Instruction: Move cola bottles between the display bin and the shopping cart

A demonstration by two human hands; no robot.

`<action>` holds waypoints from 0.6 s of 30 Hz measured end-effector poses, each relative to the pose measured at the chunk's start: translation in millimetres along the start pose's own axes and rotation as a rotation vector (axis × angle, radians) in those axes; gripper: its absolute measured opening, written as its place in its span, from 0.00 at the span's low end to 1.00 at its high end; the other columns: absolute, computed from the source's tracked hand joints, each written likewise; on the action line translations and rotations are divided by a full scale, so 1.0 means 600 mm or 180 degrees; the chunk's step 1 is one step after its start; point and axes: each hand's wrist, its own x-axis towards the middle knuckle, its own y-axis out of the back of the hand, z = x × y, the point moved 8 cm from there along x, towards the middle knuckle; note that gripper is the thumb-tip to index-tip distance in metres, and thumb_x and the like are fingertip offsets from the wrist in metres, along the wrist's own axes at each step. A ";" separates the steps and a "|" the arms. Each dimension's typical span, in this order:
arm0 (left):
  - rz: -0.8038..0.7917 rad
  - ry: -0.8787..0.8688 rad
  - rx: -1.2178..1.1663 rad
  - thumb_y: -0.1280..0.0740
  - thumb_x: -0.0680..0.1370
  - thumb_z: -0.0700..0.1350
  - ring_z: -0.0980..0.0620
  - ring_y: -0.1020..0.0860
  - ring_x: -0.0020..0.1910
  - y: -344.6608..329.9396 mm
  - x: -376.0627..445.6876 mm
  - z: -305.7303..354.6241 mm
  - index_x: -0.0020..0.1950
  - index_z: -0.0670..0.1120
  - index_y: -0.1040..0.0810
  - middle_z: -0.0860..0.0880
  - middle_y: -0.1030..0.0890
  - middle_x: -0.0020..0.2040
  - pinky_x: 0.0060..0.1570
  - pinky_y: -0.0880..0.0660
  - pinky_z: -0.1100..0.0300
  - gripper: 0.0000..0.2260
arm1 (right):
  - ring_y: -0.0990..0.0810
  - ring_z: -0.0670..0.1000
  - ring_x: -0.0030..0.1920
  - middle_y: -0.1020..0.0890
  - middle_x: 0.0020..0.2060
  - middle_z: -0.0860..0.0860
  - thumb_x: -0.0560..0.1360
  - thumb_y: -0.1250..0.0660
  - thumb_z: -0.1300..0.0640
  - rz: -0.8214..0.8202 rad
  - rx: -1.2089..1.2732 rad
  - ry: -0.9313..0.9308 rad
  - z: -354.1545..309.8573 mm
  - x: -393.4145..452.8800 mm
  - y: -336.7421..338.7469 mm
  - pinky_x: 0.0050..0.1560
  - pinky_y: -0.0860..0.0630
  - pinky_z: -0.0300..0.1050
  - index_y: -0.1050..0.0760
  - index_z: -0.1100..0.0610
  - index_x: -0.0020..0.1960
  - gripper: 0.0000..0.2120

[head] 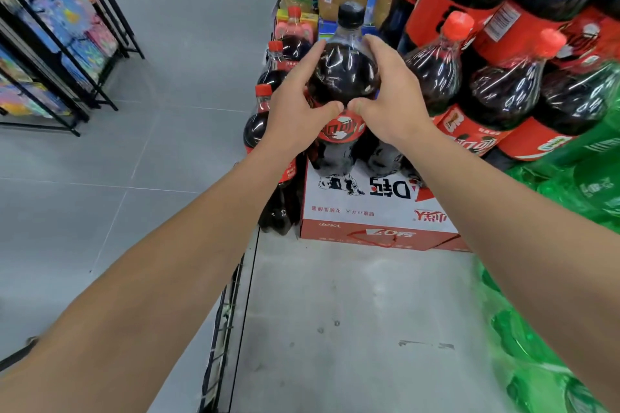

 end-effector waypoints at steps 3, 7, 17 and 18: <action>-0.0059 -0.0074 0.0217 0.26 0.68 0.46 0.55 0.33 0.74 -0.005 0.012 -0.004 0.80 0.52 0.39 0.53 0.31 0.75 0.70 0.29 0.47 0.42 | 0.31 0.51 0.75 0.29 0.74 0.52 0.71 0.23 0.65 0.0029 -0.0070 -0.0017 0.002 0.006 -0.002 0.72 0.36 0.39 0.37 0.56 0.80 0.42; -0.0268 0.0135 0.0135 0.24 0.68 0.50 0.56 0.34 0.75 -0.005 0.025 -0.016 0.81 0.55 0.42 0.54 0.34 0.77 0.71 0.30 0.48 0.45 | 0.36 0.54 0.79 0.35 0.79 0.54 0.73 0.23 0.64 -0.0078 -0.0223 -0.0166 0.004 0.014 -0.006 0.77 0.38 0.46 0.43 0.57 0.82 0.44; -0.0310 0.0242 -0.0146 0.22 0.67 0.49 0.59 0.31 0.73 -0.010 0.041 -0.032 0.80 0.58 0.41 0.57 0.30 0.75 0.69 0.27 0.49 0.46 | 0.35 0.52 0.78 0.33 0.78 0.51 0.72 0.25 0.66 0.0082 -0.0126 -0.0243 0.005 0.023 -0.006 0.76 0.37 0.46 0.42 0.55 0.82 0.43; -0.0323 0.0234 -0.0129 0.22 0.66 0.49 0.58 0.30 0.72 -0.011 0.044 -0.033 0.80 0.58 0.41 0.57 0.30 0.74 0.69 0.27 0.49 0.46 | 0.34 0.52 0.78 0.32 0.78 0.51 0.72 0.25 0.66 0.0101 -0.0126 -0.0230 0.005 0.024 -0.007 0.77 0.36 0.47 0.41 0.55 0.81 0.43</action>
